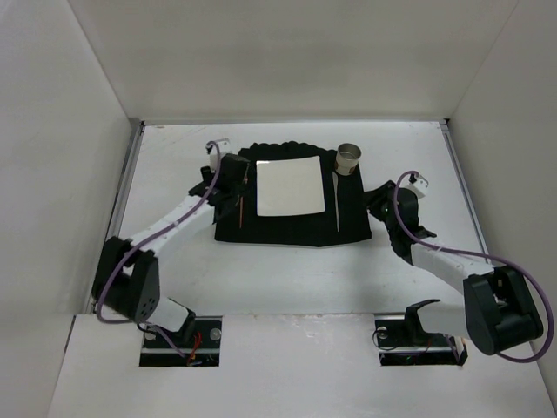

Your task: Set the dinner table for one person

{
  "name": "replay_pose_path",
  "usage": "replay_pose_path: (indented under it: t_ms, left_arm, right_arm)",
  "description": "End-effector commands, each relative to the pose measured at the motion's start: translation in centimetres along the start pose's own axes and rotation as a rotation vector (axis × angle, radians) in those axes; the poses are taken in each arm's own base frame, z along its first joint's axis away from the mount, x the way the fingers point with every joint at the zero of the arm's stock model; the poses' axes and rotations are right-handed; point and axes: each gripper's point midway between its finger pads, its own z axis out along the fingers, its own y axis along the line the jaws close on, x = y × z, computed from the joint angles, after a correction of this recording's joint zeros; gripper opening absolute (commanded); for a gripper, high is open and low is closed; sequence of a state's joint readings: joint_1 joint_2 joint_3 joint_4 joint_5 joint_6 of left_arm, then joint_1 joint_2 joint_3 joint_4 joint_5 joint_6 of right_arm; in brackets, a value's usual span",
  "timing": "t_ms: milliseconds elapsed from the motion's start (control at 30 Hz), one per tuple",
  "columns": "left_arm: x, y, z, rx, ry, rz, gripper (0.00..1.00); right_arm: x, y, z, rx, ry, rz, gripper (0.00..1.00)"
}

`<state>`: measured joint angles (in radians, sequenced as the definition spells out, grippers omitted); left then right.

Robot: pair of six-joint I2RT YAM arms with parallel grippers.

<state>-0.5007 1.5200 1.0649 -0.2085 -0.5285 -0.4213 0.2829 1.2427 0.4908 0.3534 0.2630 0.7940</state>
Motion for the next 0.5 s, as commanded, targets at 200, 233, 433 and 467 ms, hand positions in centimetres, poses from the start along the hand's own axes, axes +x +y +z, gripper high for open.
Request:
replay_pose_path:
  t_ms: [200,233,433,467]
  left_arm:
    - [1.2,8.4,-3.0,-0.087,-0.051,-0.385,0.57]
    - [1.6,9.3,-3.4,-0.098,-0.055,-0.409,0.57]
    - [2.1,11.9,-5.5,-0.087,-0.112,-0.485,0.58]
    - [2.1,11.9,-5.8,-0.077,-0.120,-0.492,0.58]
  right_arm:
    - [-3.5,0.8,-1.0,-0.018,-0.161,0.043,0.50]
    - [-3.7,0.8,-1.1,-0.019,-0.166,0.045,0.50]
    - [-4.4,0.6,-1.8,-0.019,-0.201,0.060,0.51]
    - [-4.4,0.6,-1.8,-0.021,-0.203,0.061,0.51]
